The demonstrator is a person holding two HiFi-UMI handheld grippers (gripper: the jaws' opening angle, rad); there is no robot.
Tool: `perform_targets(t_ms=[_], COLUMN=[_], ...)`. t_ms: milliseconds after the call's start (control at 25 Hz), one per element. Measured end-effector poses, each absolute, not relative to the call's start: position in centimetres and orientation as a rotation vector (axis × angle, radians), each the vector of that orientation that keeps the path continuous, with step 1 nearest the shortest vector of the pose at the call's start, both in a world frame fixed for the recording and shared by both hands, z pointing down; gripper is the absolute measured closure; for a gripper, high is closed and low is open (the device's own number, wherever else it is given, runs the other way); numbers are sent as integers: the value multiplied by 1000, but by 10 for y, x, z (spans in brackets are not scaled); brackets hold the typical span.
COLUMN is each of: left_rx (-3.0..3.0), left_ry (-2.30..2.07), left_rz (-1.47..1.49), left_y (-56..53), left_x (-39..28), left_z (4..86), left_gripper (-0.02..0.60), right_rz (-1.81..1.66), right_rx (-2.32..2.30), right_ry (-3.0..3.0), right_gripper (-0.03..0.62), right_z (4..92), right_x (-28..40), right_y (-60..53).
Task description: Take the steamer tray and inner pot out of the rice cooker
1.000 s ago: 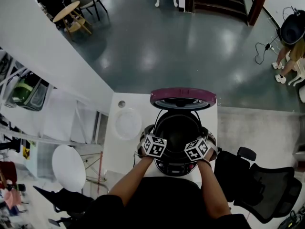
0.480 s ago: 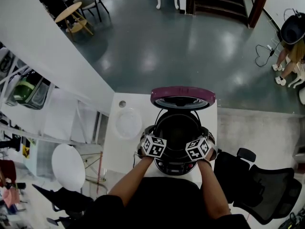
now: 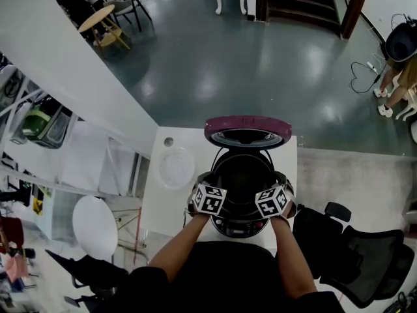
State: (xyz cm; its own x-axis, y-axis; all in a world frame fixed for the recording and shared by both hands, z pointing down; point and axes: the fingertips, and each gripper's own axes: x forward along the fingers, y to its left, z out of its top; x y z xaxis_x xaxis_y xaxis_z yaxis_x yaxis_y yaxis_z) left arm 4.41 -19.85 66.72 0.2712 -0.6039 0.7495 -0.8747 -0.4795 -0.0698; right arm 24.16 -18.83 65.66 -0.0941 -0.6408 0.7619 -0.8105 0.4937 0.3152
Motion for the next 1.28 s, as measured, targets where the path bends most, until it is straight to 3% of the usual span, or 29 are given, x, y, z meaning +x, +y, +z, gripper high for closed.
perform_targets(t_ms=[1000,1280], left_rx=[2155,2135], left_ry=[-1477,-1535], left_rz=[595,443], left_y=[-161,-151], left_x=[41,14], left_z=[566,534], left_gripper=[553,555], right_rz=[153,77], right_rx=[1300,1316], right_ry=[-2031,-2114], right_gripper=[540,548], right_z=[560,515], right_x=[241,213], right_y=[-176,-178])
